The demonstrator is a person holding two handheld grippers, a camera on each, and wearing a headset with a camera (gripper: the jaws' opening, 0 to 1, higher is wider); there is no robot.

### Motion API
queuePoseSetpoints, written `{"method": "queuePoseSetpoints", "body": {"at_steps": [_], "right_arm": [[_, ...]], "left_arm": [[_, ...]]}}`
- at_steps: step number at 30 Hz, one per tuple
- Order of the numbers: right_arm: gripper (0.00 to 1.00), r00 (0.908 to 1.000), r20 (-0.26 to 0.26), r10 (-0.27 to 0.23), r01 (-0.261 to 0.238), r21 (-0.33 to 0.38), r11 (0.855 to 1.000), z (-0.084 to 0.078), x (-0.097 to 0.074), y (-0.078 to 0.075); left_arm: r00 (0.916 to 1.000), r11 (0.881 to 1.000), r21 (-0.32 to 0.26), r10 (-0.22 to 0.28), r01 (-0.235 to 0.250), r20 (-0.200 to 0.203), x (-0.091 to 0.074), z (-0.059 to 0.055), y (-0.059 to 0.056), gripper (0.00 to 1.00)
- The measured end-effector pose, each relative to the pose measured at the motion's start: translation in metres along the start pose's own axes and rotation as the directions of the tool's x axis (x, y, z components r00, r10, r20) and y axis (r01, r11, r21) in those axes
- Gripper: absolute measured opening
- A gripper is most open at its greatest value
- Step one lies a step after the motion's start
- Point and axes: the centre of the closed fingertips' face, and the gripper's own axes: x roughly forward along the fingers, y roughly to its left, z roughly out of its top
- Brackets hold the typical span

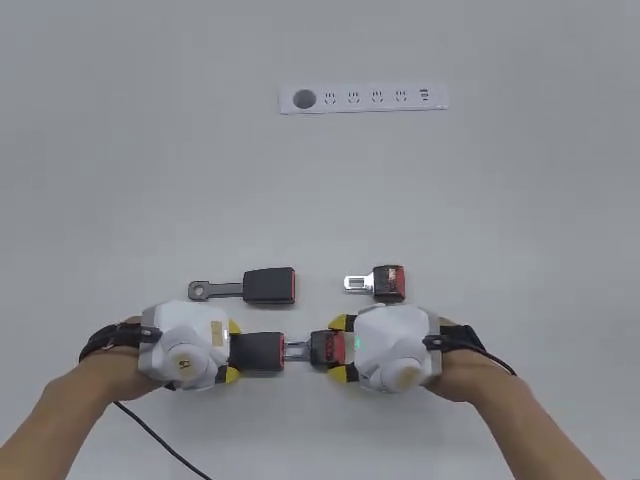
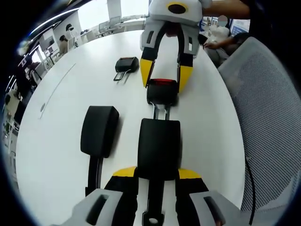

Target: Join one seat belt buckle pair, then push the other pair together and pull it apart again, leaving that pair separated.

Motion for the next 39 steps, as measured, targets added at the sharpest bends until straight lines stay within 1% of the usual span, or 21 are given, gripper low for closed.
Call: {"method": "queuePoseSetpoints", "body": {"at_steps": [10, 11, 15, 22, 30, 35, 39], "right_arm": [[0.29, 0.9998, 0.019, -0.001, 0.001, -0.006, 1.000, 0.010, 0.008, 0.001], [0.29, 1.0000, 0.007, -0.002, 0.002, -0.015, 1.000, 0.008, 0.007, 0.001], [0.29, 0.9999, 0.011, -0.003, 0.003, -0.009, 1.000, 0.008, 0.007, 0.001], [0.28, 0.9999, 0.011, -0.006, 0.006, 0.001, 1.000, 0.007, 0.006, 0.002], [0.27, 0.9999, 0.015, 0.000, 0.000, 0.013, 1.000, 0.007, 0.007, 0.001], [0.27, 0.9999, 0.011, 0.005, -0.005, 0.018, 1.000, 0.008, 0.009, 0.000], [0.27, 0.9999, 0.015, 0.006, -0.006, 0.025, 1.000, 0.009, 0.012, -0.001]], "left_arm": [[1.0000, 1.000, 0.005, 0.000, 0.000, 0.006, -0.002, 0.002, -0.001, 0.31], [1.0000, 1.000, 0.005, 0.000, 0.000, 0.007, -0.002, 0.001, 0.000, 0.31], [1.0000, 1.000, 0.004, 0.000, 0.000, 0.006, -0.002, 0.001, 0.000, 0.30], [1.0000, 1.000, 0.004, 0.002, -0.002, 0.005, -0.004, 0.004, -0.001, 0.30], [0.9999, 1.000, 0.001, 0.004, -0.004, 0.010, -0.003, 0.005, -0.001, 0.30], [0.9999, 1.000, 0.006, 0.002, -0.002, 0.014, -0.003, 0.003, -0.001, 0.30], [0.9998, 1.000, -0.004, 0.005, -0.005, 0.020, -0.002, 0.001, 0.000, 0.30]]}}
